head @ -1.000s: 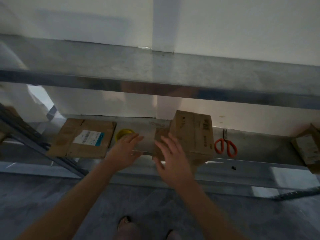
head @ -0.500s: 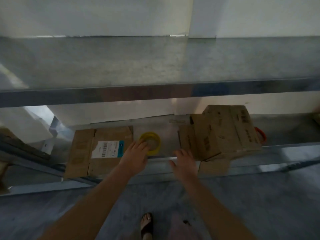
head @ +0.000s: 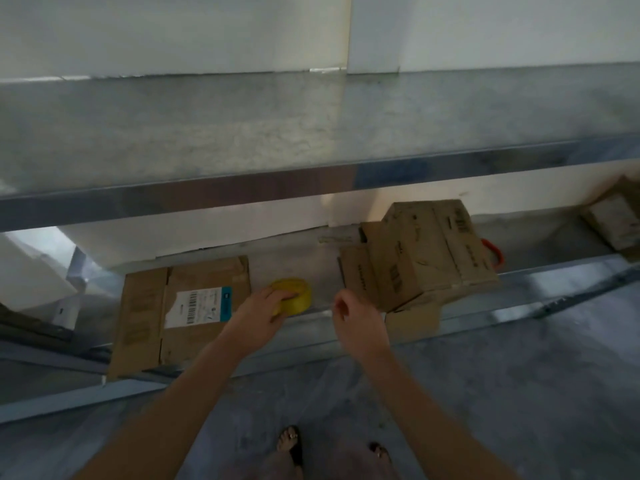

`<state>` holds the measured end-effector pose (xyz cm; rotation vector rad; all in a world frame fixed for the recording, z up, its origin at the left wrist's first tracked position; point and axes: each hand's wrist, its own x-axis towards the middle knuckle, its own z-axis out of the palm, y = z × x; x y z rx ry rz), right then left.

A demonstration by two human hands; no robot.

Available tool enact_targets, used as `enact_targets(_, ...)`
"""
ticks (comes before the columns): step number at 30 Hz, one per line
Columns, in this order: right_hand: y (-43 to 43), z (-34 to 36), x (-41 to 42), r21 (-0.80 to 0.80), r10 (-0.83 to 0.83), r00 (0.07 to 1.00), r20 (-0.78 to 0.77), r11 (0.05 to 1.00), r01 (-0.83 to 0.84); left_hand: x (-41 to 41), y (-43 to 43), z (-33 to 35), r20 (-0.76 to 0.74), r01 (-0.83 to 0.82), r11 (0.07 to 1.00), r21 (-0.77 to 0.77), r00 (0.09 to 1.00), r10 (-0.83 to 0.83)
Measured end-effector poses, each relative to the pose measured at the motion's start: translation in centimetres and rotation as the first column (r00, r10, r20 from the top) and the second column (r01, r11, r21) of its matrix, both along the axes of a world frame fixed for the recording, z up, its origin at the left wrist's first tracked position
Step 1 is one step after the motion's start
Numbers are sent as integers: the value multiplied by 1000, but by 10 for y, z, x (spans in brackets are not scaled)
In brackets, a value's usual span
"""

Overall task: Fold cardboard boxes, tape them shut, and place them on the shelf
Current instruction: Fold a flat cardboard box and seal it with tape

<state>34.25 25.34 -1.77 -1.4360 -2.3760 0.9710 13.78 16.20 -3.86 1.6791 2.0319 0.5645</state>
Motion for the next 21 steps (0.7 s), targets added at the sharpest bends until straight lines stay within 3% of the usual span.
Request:
enact_targets(4,-9,31,27,87,72,992,-105,994,-63,39,-19,42,173,-63,998,25,983,57)
enact_targets(7,-4,55,60,103,58,989,-133,994,-45,73,-26,74,176,-72,994,86,983,56)
enact_targets(10,11,82,102,101,86,986,-145,992,-72,102,-24,105,210,-187,974,130,965,157)
enact_targets(17,64,125,191,3,114,968,-223,993,-117,175,2,139,-1,-188,967,171,982,191)
enact_targets(21,97,131,228,-9,107,971,-213,994,-111,201,15,146,192,-293,954,57,941,278)
